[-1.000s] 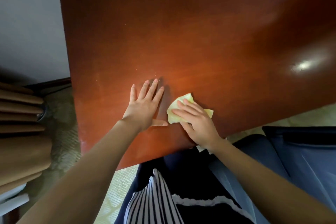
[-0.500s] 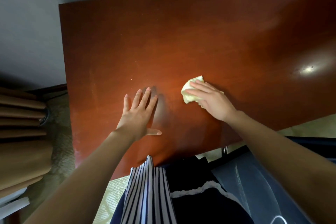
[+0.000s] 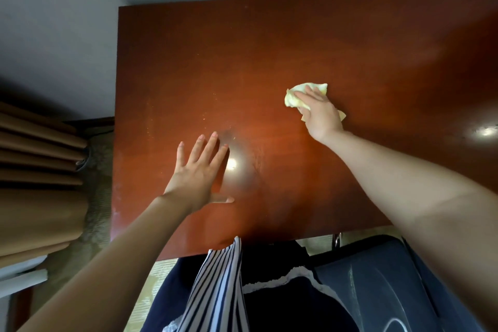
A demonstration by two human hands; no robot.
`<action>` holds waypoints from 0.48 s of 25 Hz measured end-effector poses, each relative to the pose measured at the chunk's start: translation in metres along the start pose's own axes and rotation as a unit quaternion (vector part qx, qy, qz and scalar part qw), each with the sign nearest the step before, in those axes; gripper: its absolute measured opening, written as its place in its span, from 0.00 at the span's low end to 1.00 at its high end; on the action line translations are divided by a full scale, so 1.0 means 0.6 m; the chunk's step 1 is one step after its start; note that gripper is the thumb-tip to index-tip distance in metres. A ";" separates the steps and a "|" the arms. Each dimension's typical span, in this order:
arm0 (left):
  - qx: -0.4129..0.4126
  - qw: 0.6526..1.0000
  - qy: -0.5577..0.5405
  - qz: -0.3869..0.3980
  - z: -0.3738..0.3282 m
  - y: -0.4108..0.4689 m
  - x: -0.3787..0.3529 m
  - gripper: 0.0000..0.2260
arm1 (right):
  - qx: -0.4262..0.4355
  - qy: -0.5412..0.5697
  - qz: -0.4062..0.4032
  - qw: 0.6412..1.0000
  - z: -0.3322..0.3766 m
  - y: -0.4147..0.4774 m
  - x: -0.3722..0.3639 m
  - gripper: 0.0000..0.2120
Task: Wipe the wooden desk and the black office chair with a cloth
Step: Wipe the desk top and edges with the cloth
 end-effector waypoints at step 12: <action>0.057 0.997 -0.013 -0.051 0.067 -0.134 -0.079 0.53 | 0.172 0.004 0.086 0.981 0.184 -0.258 -0.107 0.21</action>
Point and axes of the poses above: each hand's wrist, its own y-axis towards the middle knuckle, its own x-axis out of the back of the hand, z = x × y, the point moved 5 cm from there along y, towards the middle knuckle, and after that the axes turned 1 degree about -y, right-handed, at the moved point
